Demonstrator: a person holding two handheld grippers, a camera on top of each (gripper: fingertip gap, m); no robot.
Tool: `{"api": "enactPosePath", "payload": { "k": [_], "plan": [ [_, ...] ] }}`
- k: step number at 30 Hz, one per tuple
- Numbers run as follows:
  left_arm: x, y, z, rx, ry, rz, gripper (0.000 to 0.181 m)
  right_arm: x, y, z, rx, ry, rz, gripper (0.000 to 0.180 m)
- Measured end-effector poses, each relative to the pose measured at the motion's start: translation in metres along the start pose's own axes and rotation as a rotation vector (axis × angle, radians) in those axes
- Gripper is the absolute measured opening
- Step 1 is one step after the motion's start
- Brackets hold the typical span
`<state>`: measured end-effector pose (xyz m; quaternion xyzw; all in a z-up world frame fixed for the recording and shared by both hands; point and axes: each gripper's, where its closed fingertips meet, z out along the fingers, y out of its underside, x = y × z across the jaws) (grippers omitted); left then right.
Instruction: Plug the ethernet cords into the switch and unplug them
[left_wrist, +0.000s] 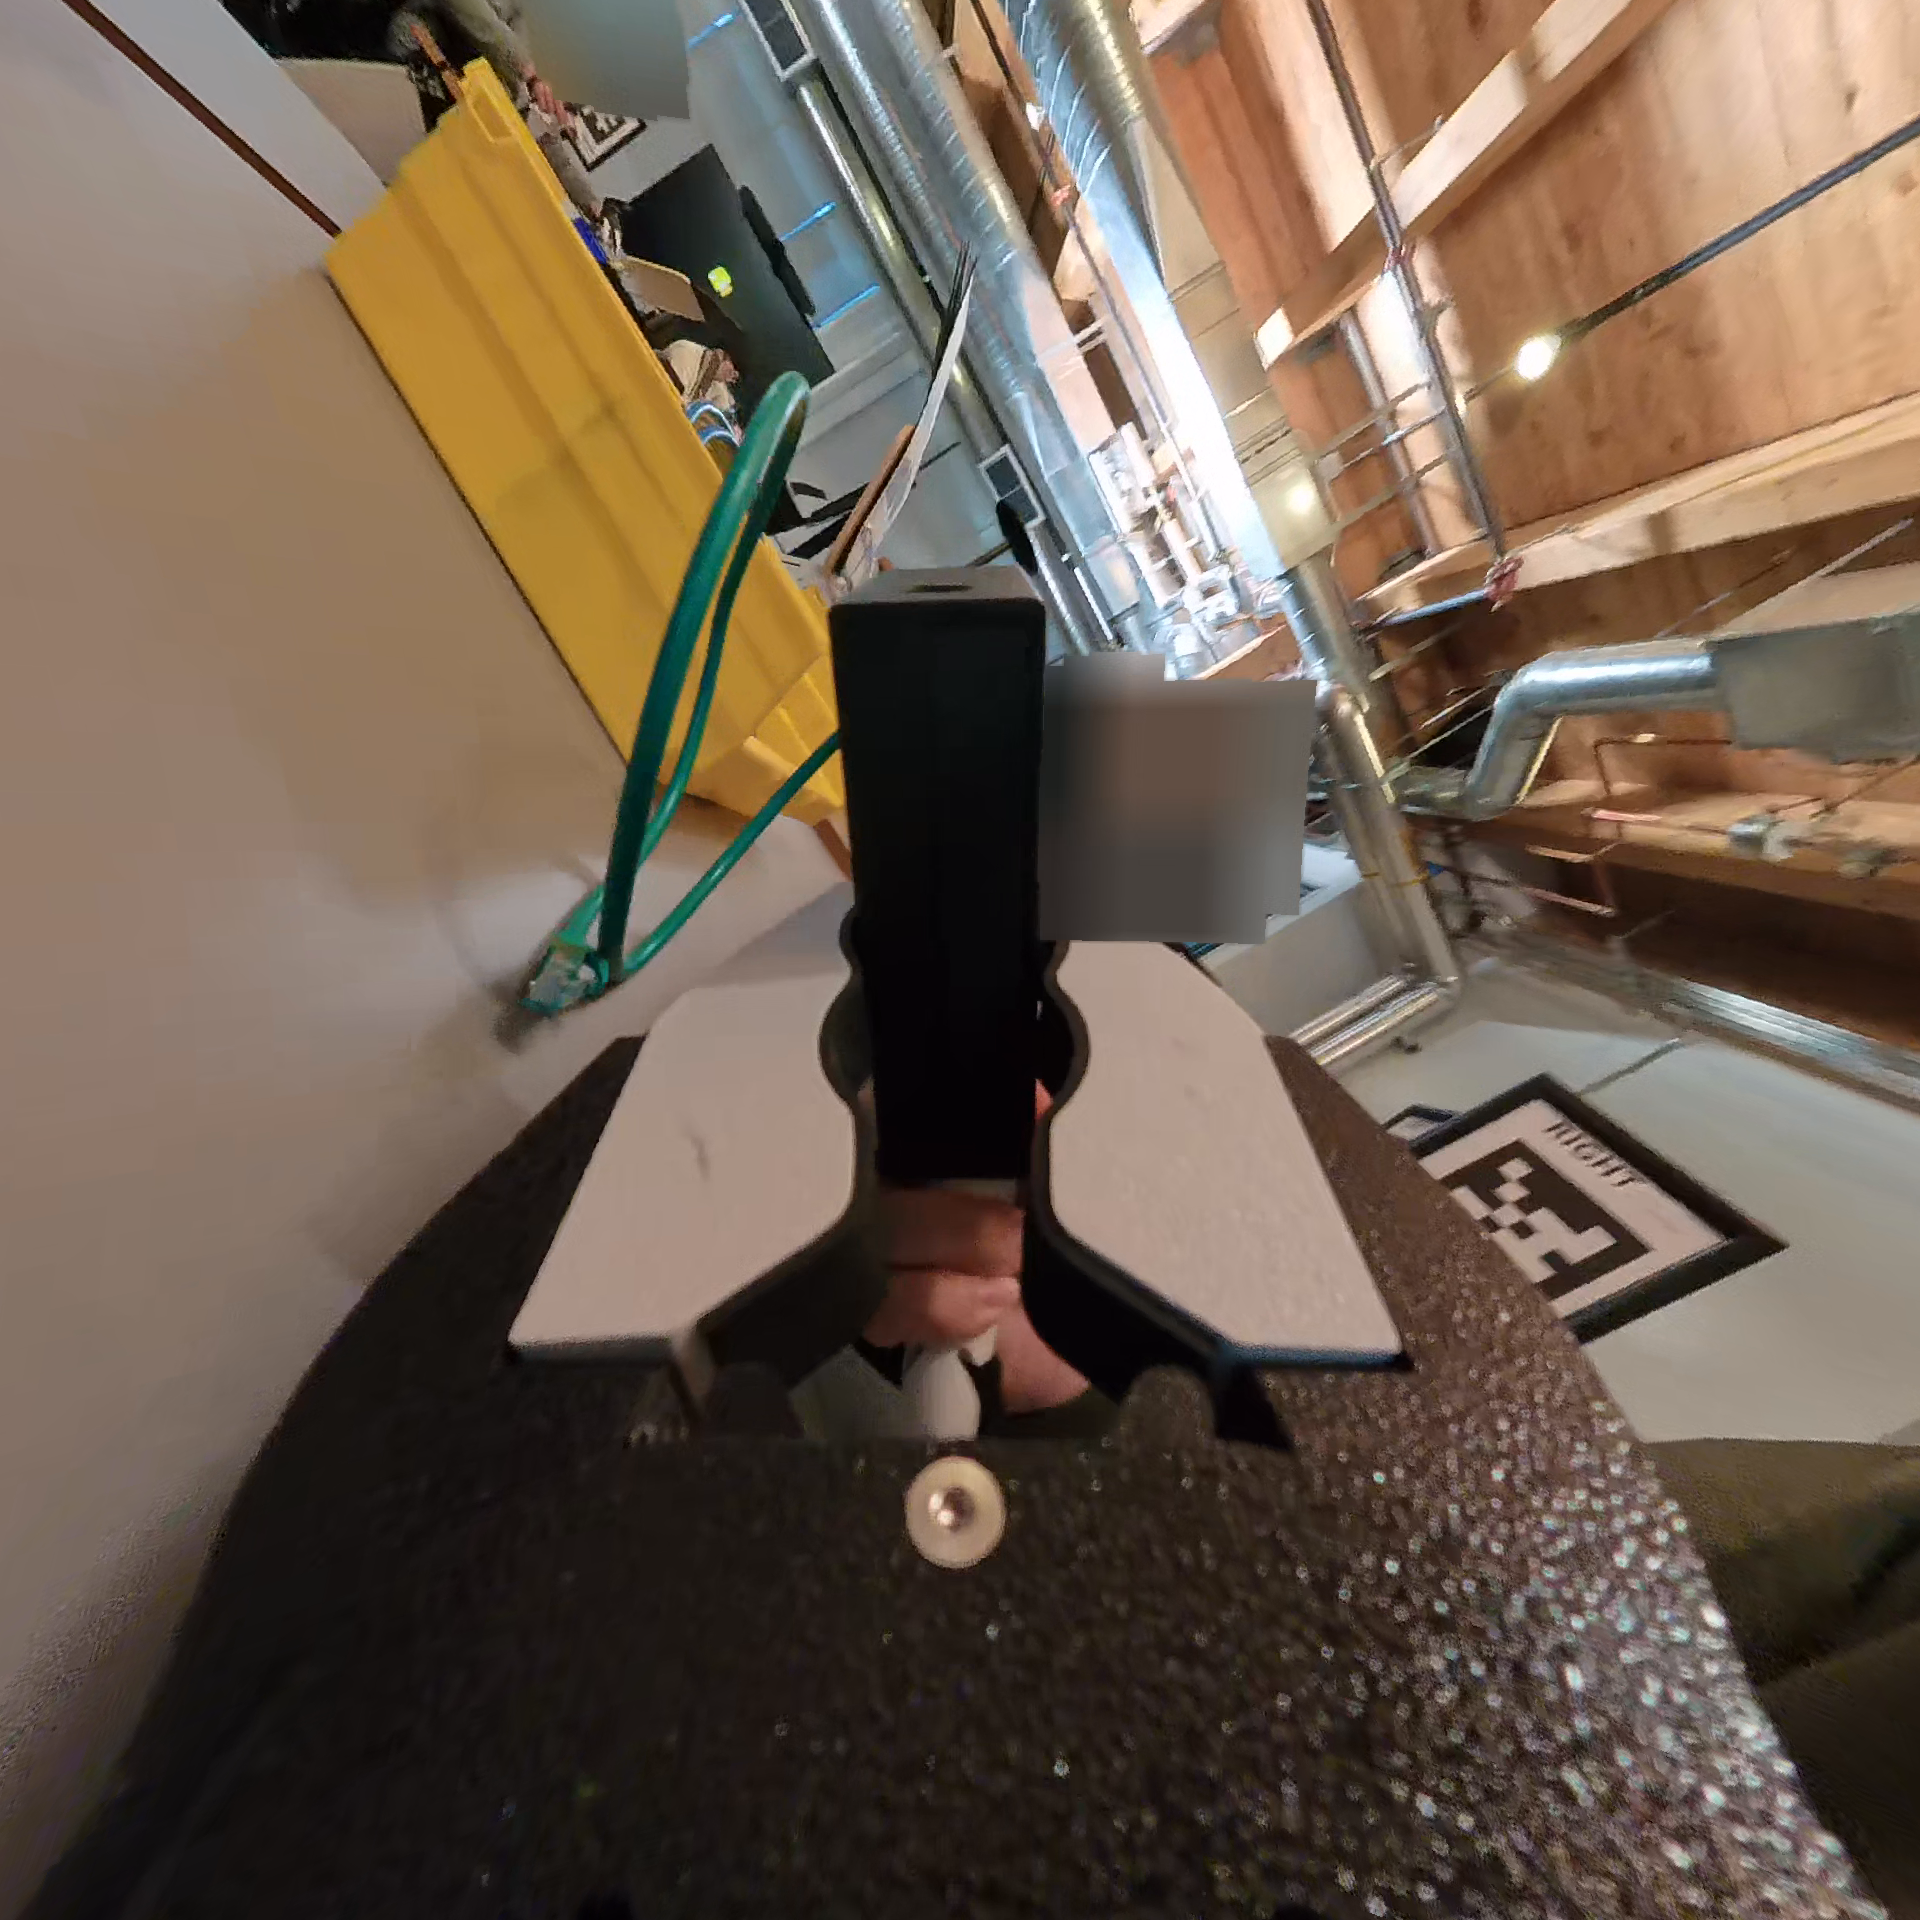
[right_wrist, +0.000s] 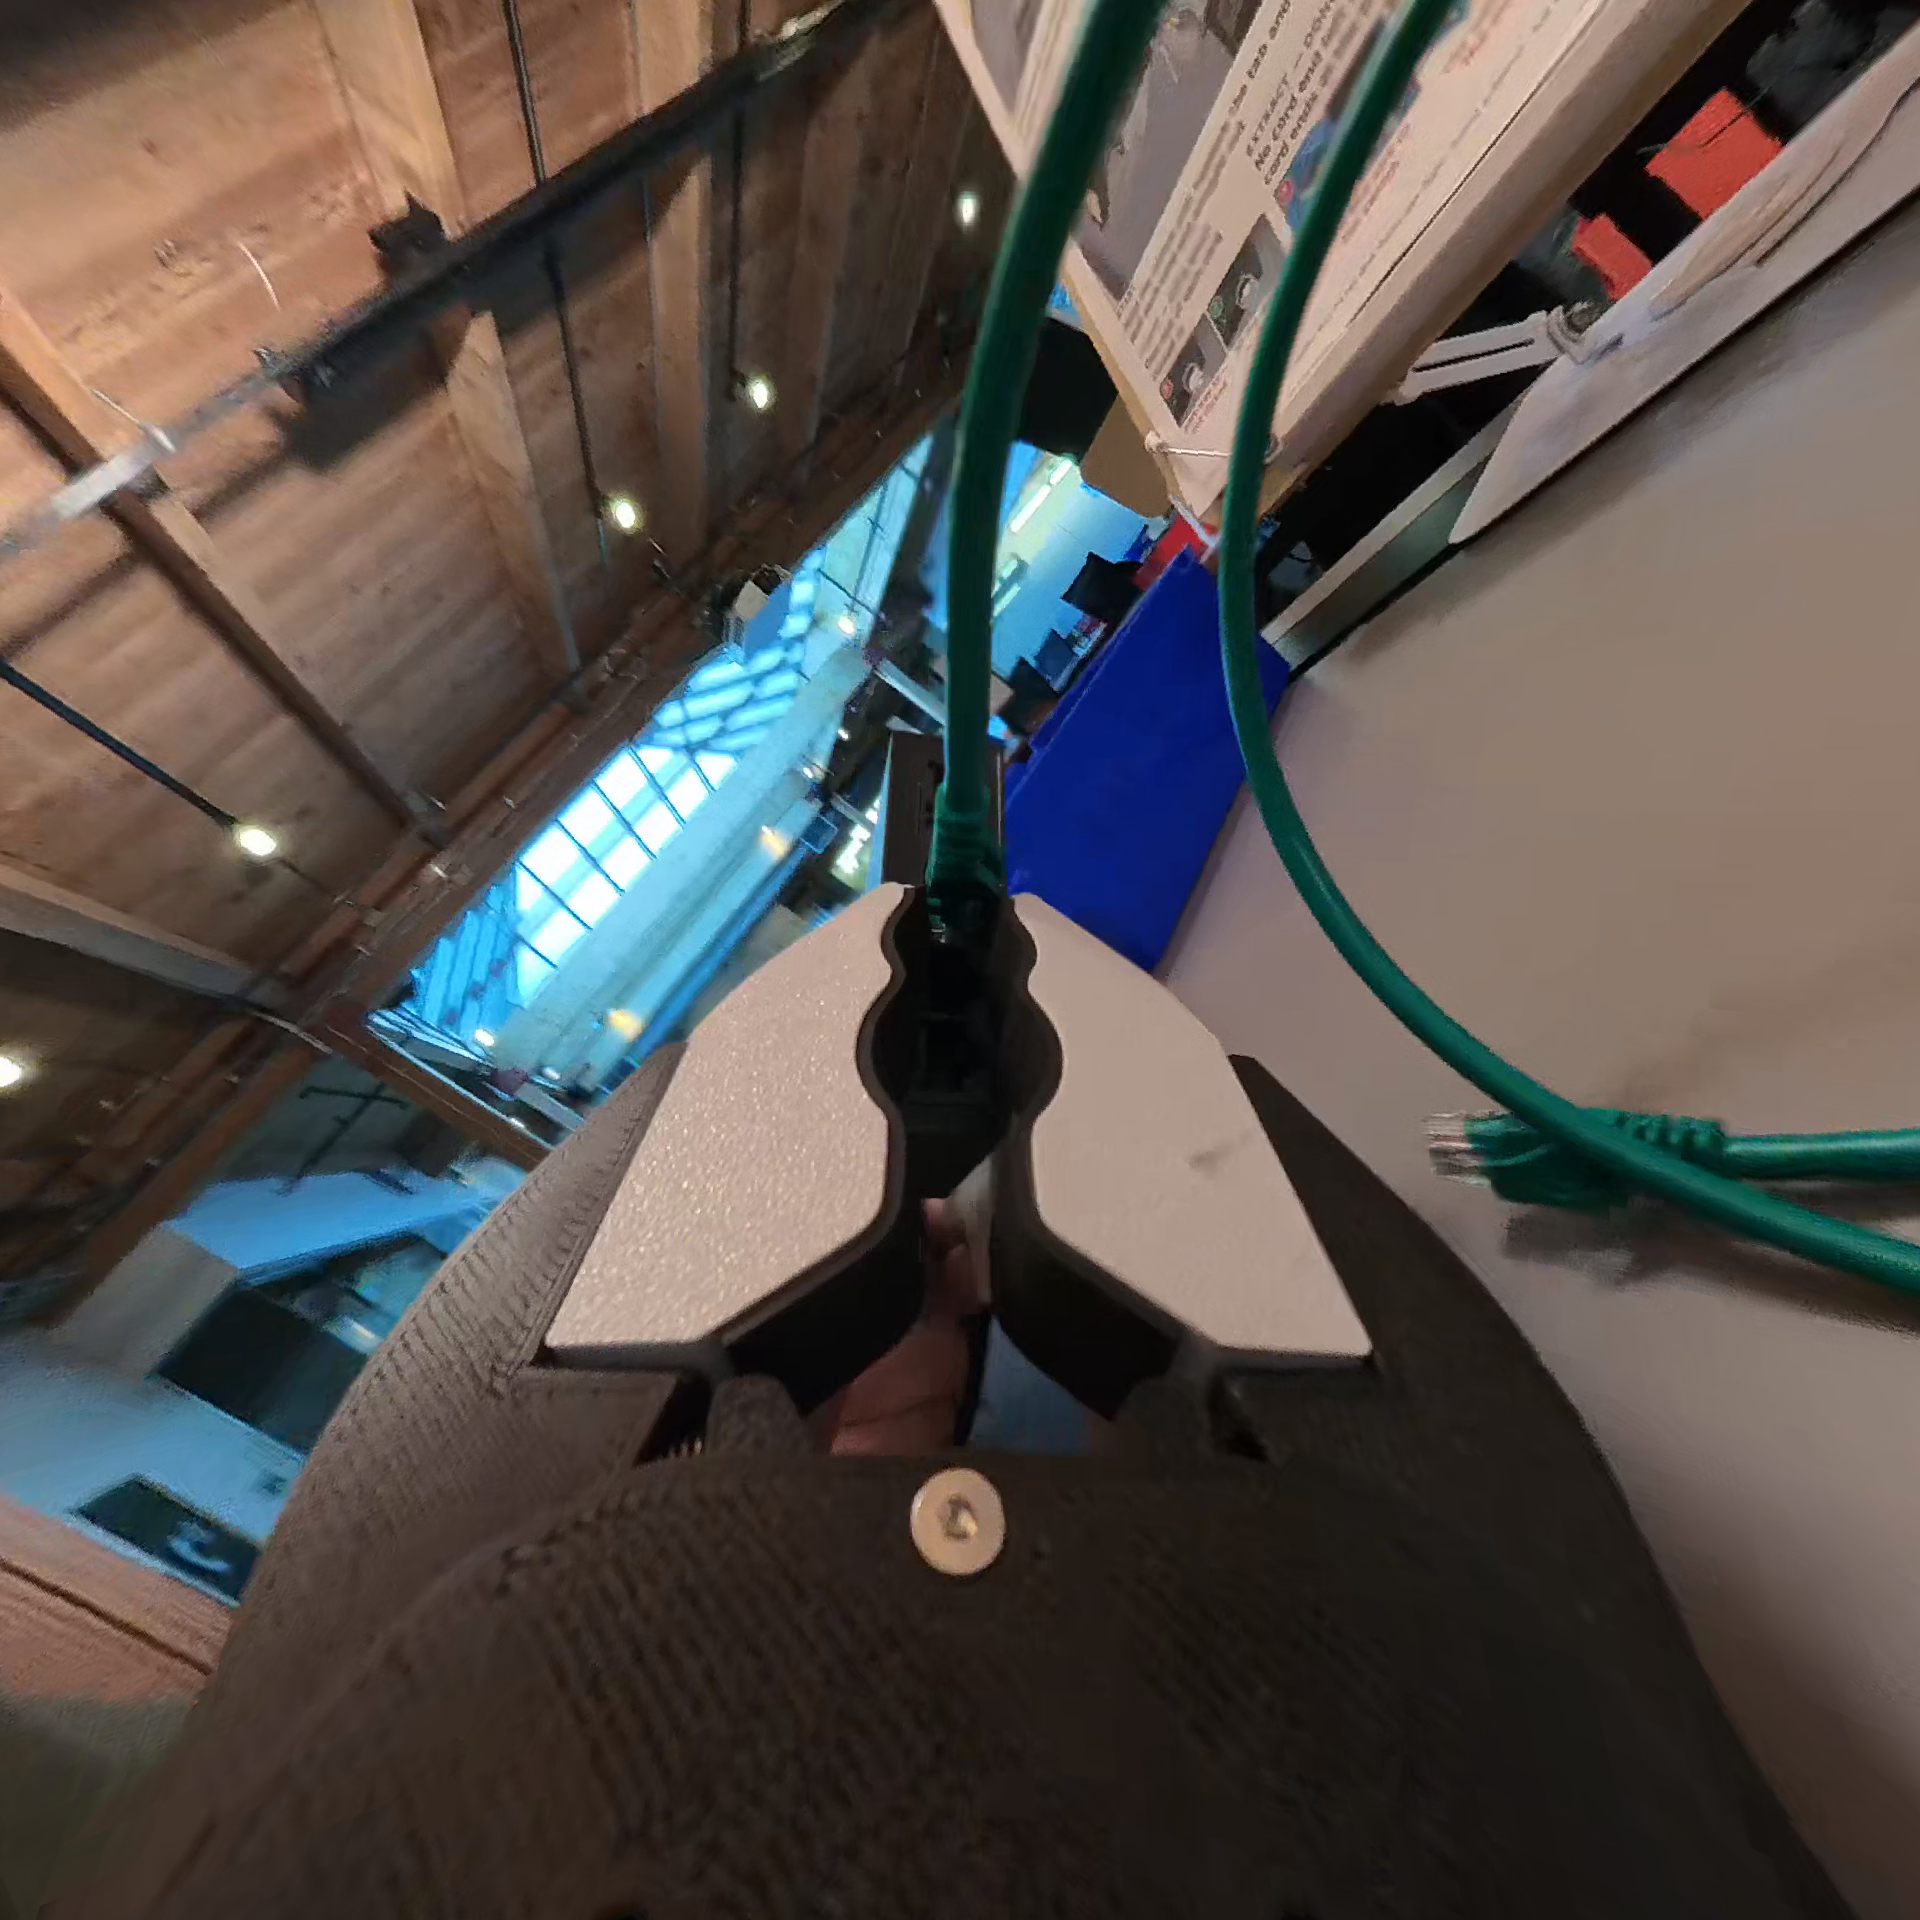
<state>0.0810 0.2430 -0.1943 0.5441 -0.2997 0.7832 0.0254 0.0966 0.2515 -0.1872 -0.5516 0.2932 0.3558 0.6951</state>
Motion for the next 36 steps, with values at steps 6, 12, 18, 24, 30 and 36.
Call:
{"api": "enactPosePath", "payload": {
  "k": [6, 12, 18, 24, 30, 36],
  "plan": [
    [-0.002, 0.002, 0.002, 0.017, -0.004, -0.057, 0.027, 0.004, -0.001, -0.004, -0.054, 0.054, -0.107, 0.014],
    [0.004, 0.001, 0.003, -0.023, -0.059, 0.160, 0.027, -0.004, -0.005, -0.005, 0.037, -0.087, 0.116, 0.012],
    [0.007, -0.004, 0.001, 0.043, 0.038, -0.029, 0.026, -0.007, -0.005, 0.001, -0.016, -0.040, 0.051, 0.013],
    [-0.002, -0.004, -0.002, 0.065, 0.039, -0.138, 0.027, 0.004, -0.002, 0.006, 0.040, 0.025, 0.123, 0.013],
    [-0.006, 0.000, 0.001, 0.044, 0.014, -0.134, 0.027, 0.008, -0.002, 0.007, 0.060, 0.046, 0.172, 0.013],
    [-0.006, 0.002, 0.001, 0.028, 0.000, -0.115, 0.027, 0.010, -0.001, 0.008, 0.039, 0.056, 0.171, 0.013]
  ]
}}
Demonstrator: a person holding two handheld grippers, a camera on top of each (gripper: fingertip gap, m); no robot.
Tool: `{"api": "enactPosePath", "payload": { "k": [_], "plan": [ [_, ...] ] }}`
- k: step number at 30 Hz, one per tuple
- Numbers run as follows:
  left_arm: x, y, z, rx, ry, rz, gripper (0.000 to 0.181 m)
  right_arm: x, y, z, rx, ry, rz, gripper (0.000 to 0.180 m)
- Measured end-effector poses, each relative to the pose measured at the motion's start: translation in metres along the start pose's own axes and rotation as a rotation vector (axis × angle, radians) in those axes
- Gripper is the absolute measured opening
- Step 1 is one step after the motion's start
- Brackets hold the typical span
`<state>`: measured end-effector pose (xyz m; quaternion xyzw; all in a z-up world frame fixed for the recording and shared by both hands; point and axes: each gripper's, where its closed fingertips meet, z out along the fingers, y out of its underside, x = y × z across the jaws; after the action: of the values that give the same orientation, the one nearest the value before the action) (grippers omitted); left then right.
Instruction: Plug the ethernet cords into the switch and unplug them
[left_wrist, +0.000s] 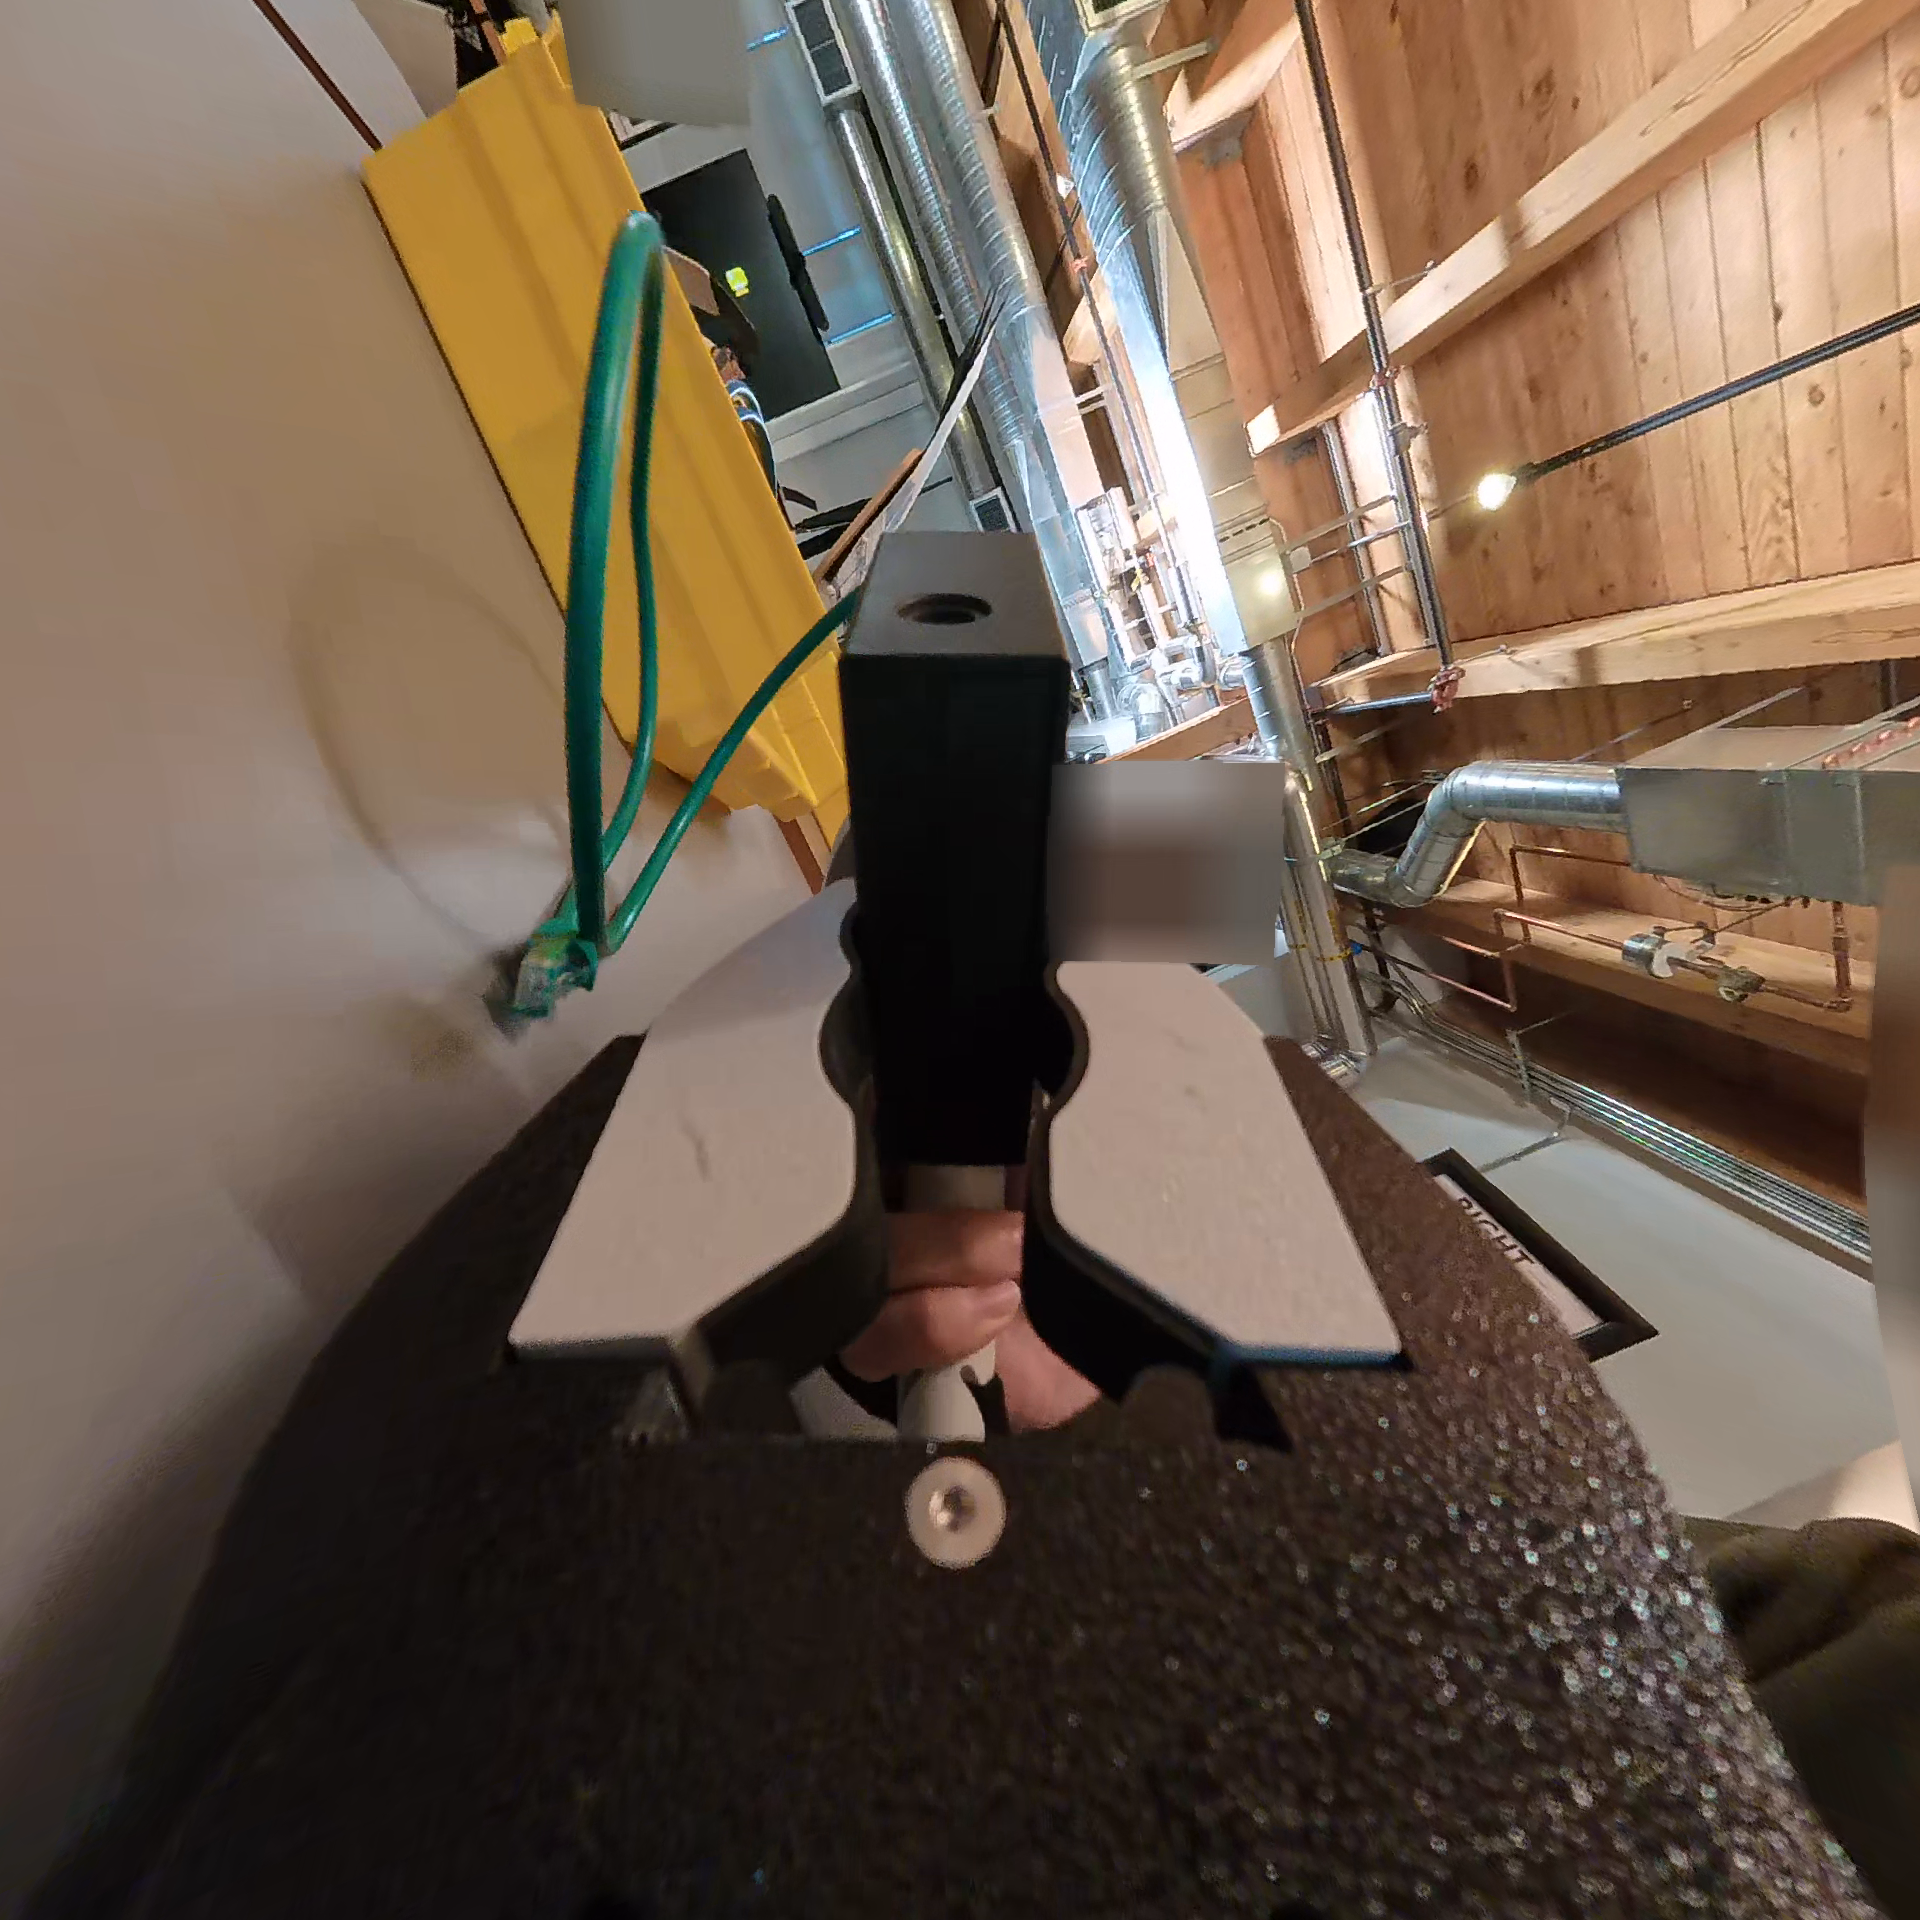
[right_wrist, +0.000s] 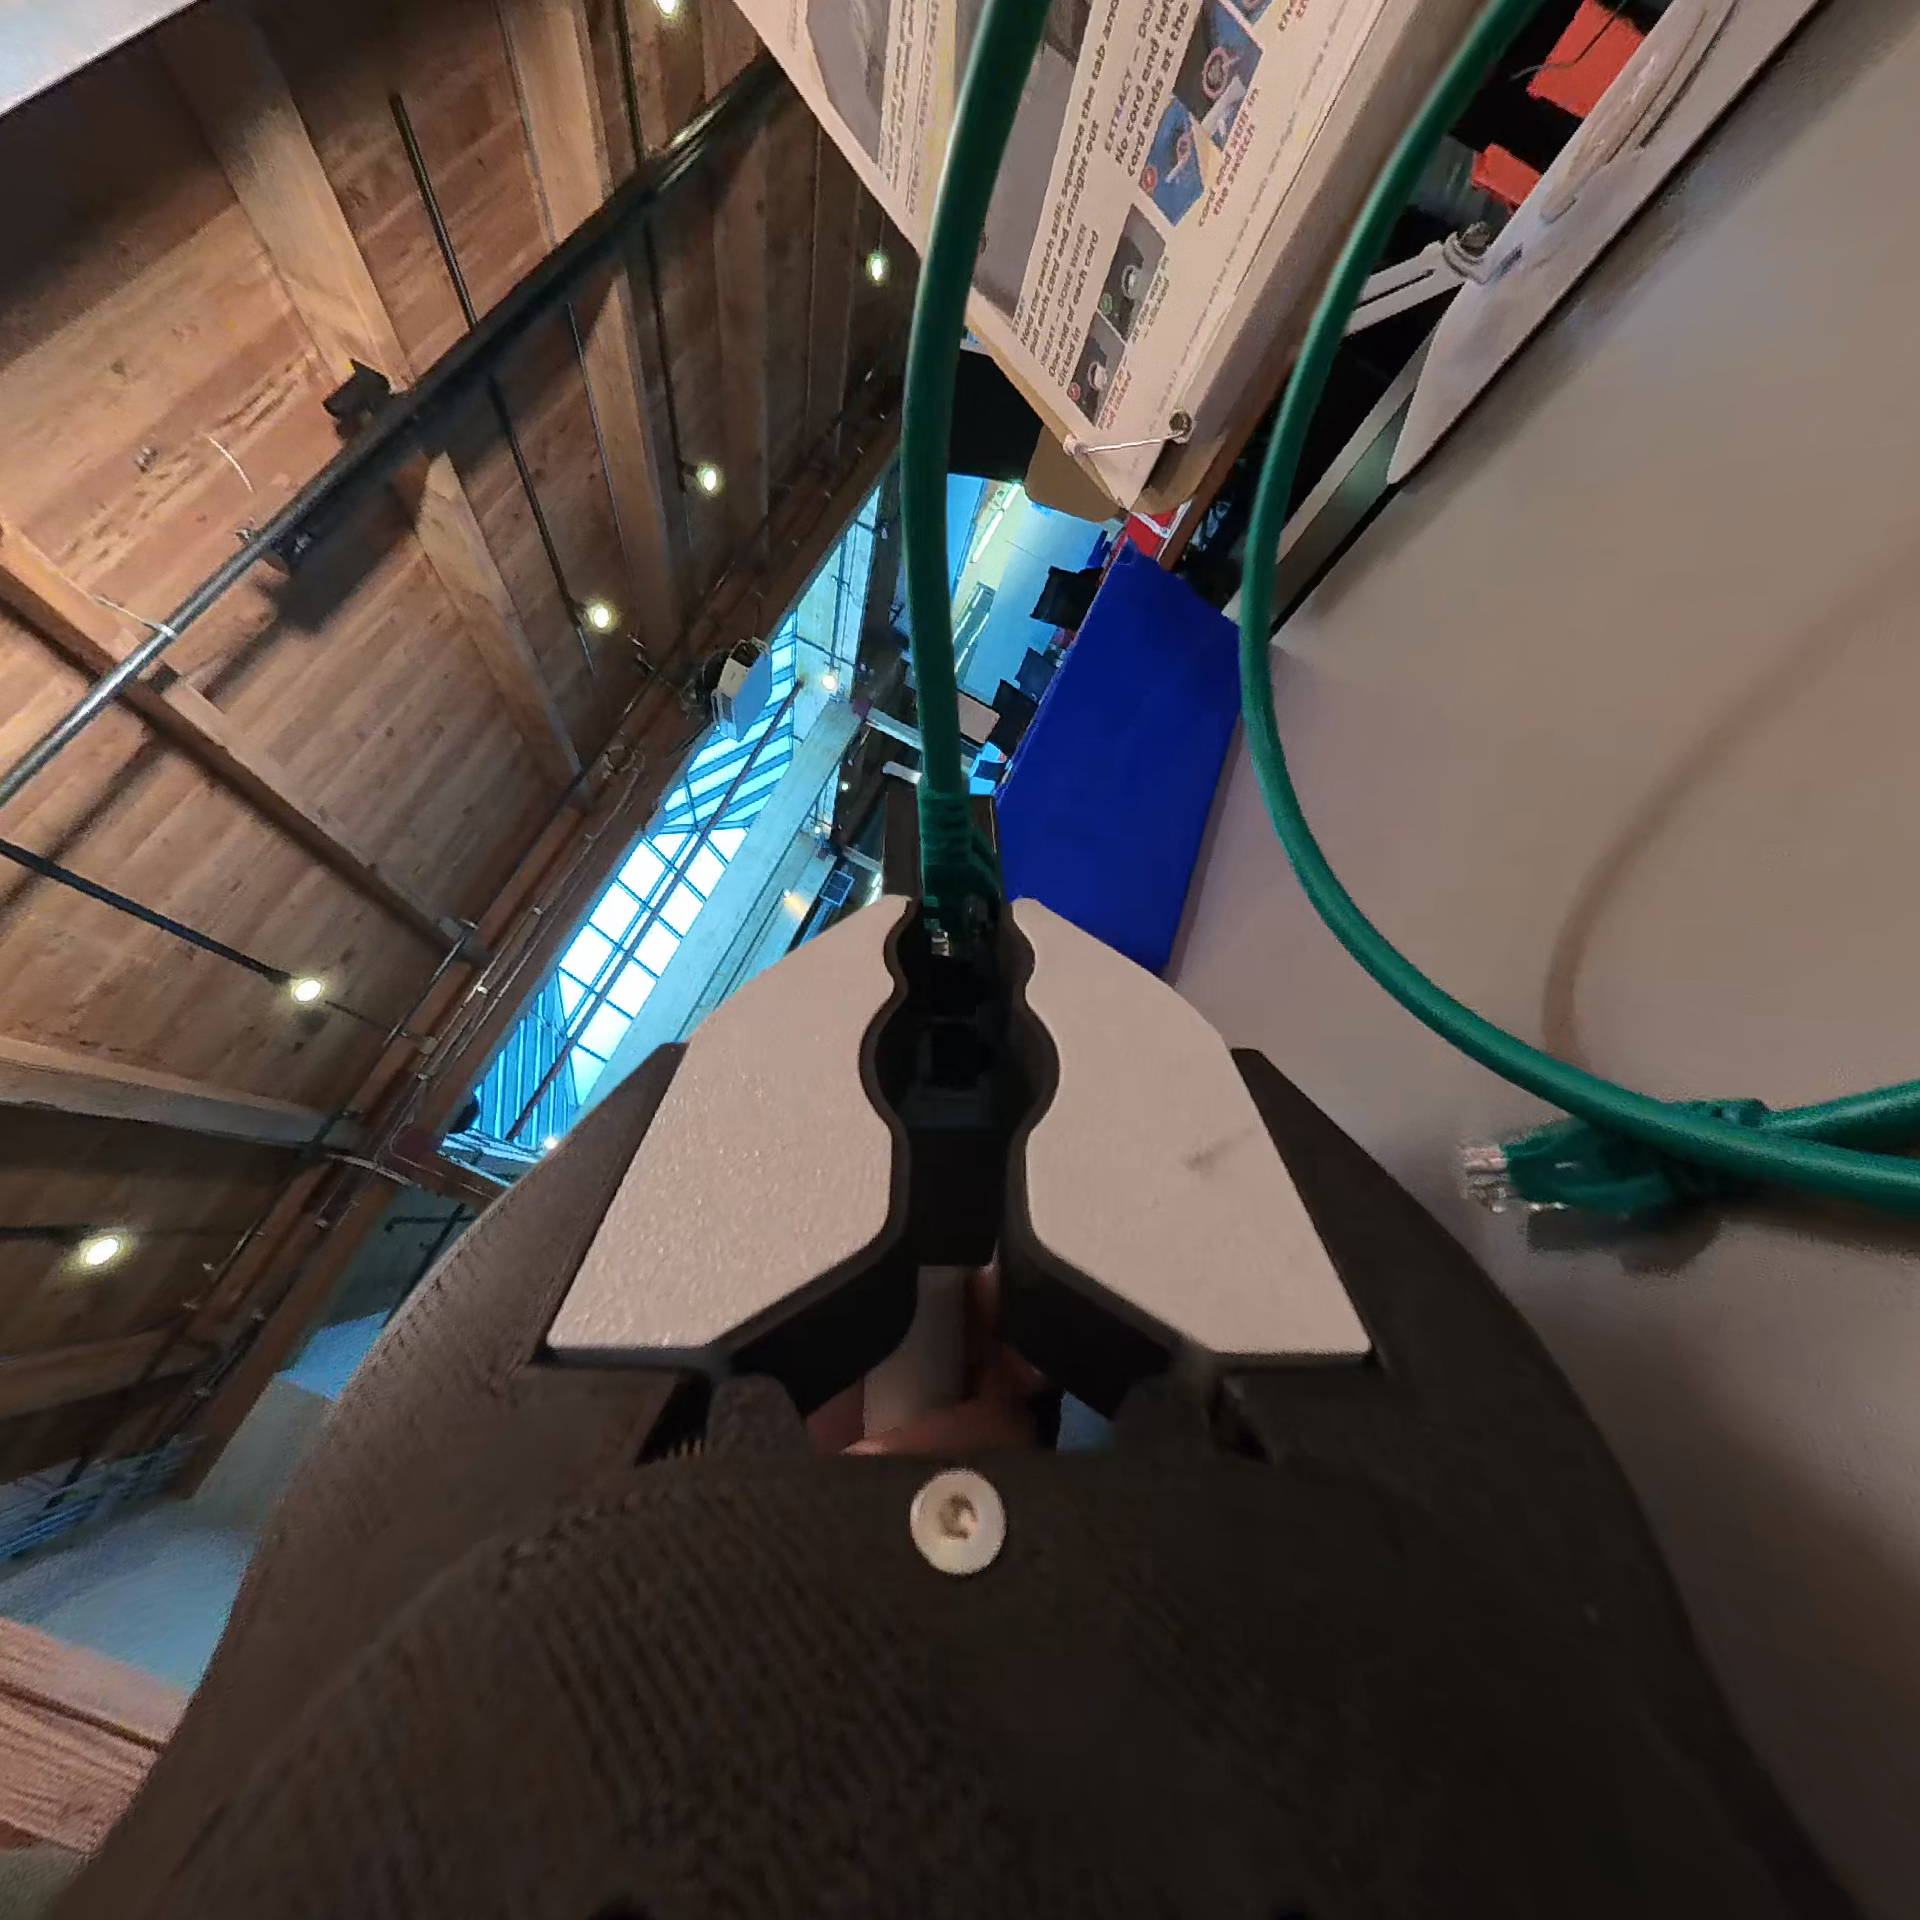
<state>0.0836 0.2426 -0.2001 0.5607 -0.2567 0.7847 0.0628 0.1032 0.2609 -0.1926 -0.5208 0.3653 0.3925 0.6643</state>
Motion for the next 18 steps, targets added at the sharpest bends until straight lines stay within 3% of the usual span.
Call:
{"api": "enactPosePath", "payload": {
  "k": [9, 15, 16, 18],
  "plan": [
    [0.008, -0.015, -0.003, 0.091, -0.034, 0.175, 0.028, -0.012, -0.004, -0.001, 0.082, -0.015, -0.065, 0.012],
    [0.009, -0.014, -0.004, 0.064, 0.002, 0.131, 0.036, -0.011, -0.007, -0.006, 0.118, -0.011, -0.056, 0.012],
    [0.008, -0.013, -0.005, 0.047, -0.002, 0.114, 0.027, -0.011, -0.007, -0.006, 0.118, -0.019, -0.042, 0.012],
    [0.005, -0.011, -0.006, 0.018, -0.014, 0.070, 0.027, -0.007, -0.006, -0.007, 0.110, -0.011, -0.032, 0.012]
  ]
}}
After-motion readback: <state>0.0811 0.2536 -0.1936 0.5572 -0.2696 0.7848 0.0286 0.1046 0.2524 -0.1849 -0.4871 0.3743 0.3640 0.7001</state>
